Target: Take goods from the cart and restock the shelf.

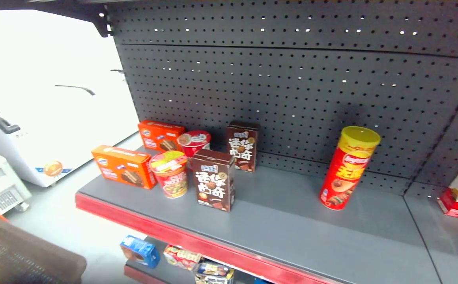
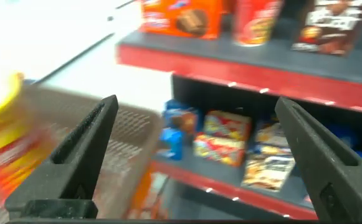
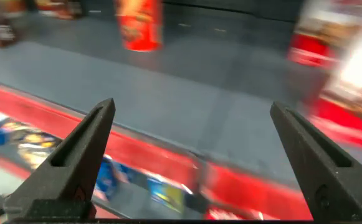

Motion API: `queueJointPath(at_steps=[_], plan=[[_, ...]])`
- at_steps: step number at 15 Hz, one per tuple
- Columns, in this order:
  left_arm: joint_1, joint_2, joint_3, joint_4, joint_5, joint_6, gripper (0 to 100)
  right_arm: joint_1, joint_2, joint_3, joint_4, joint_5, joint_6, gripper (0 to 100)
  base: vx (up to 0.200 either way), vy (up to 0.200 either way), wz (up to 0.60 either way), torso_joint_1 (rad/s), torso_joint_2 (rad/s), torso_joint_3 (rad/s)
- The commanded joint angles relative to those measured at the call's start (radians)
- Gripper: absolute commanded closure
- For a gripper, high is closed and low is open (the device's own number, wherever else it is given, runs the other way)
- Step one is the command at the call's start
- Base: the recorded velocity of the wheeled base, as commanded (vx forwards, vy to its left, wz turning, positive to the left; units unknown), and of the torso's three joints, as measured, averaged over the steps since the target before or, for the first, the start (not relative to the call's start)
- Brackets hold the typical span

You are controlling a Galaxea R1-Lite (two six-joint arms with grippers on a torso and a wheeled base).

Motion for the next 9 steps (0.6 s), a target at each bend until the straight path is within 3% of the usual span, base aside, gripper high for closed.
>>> queueJointPath(at_steps=[1,9], plan=[[0.0,0.0,0.0,0.0,0.001,-0.001,0,0.0,0.001,0.0,0.0,0.0,0.0,0,0.0,0.0,0.6,-0.002,0.0,0.002],[0.0,0.0,0.0,0.0,0.002,-0.001,0,0.0,0.001,0.0,0.0,0.001,0.0,0,0.0,0.0,0.6,0.004,0.0,0.002]])
